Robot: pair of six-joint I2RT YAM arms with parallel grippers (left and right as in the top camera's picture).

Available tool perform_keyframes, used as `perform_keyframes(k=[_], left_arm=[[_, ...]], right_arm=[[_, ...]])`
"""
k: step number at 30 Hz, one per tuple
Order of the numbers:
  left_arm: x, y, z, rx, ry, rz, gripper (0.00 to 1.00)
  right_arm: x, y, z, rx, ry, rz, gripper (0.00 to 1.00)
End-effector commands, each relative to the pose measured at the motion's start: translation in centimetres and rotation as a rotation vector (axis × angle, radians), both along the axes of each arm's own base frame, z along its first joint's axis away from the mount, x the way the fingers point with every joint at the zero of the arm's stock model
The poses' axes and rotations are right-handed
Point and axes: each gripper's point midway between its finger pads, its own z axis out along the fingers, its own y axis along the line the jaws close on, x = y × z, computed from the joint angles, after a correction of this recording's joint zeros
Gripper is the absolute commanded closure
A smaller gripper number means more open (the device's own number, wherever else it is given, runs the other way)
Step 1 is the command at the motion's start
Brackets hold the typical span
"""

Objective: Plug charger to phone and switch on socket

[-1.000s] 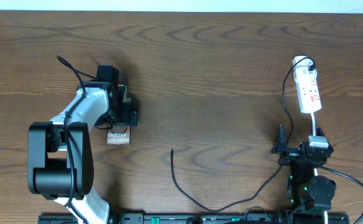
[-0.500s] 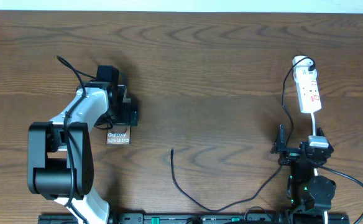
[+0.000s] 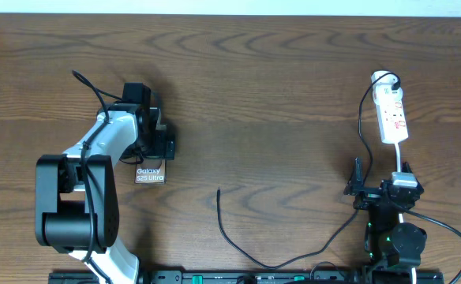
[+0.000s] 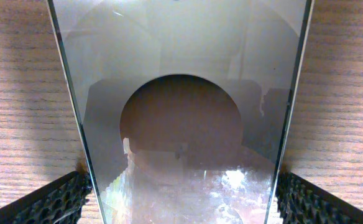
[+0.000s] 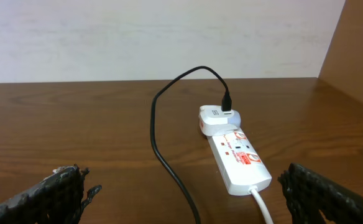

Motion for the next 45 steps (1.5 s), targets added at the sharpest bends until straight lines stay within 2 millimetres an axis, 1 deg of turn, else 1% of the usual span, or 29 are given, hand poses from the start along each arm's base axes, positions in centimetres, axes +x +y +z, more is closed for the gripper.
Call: perform_keyframes(k=[1, 11, 15, 18, 22, 30, 33, 37, 38, 41, 43, 45], left_arm=[[-1.80, 0.51, -1.77, 0.022, 0.067, 0.006, 0.02], [-1.80, 0.52, -1.77, 0.023, 0.067, 0.005, 0.03], [-1.81, 0.52, -1.77, 0.023, 0.068, 0.005, 0.10], [-1.81, 0.52, -1.77, 0.023, 0.068, 0.005, 0.14], [-1.81, 0.52, -1.77, 0.023, 0.068, 0.005, 0.15], [-1.81, 0.52, -1.77, 0.023, 0.068, 0.005, 0.23], [-1.81, 0.52, -1.77, 0.023, 0.068, 0.005, 0.24], [-1.81, 0.52, -1.77, 0.023, 0.068, 0.005, 0.22], [-1.80, 0.52, -1.77, 0.023, 0.067, 0.005, 0.11], [-1.80, 0.53, -1.77, 0.023, 0.067, 0.005, 0.02], [-1.78, 0.53, -1.76, 0.023, 0.066, 0.005, 0.00], [-1.71, 0.52, -1.76, 0.023, 0.063, 0.005, 0.01]], right_arm=[[-0.05, -0.27, -0.02, 0.017, -0.003, -0.015, 0.01], [-0.05, -0.28, -0.02, 0.017, -0.003, -0.015, 0.01], [-0.05, -0.27, -0.02, 0.017, -0.003, -0.015, 0.01], [-0.05, -0.27, -0.02, 0.017, -0.003, -0.015, 0.01], [-0.05, -0.28, -0.02, 0.017, -0.003, -0.015, 0.01], [-0.05, -0.27, -0.02, 0.017, -0.003, -0.015, 0.01], [-0.05, -0.27, -0.02, 0.017, -0.003, -0.015, 0.01], [-0.05, -0.28, -0.02, 0.017, -0.003, -0.015, 0.01], [-0.05, -0.27, -0.02, 0.017, -0.003, -0.015, 0.01], [-0.05, -0.28, -0.02, 0.017, -0.003, -0.015, 0.01], [-0.05, -0.27, -0.02, 0.017, -0.003, -0.015, 0.01], [-0.05, -0.27, -0.02, 0.017, -0.003, -0.015, 0.01]])
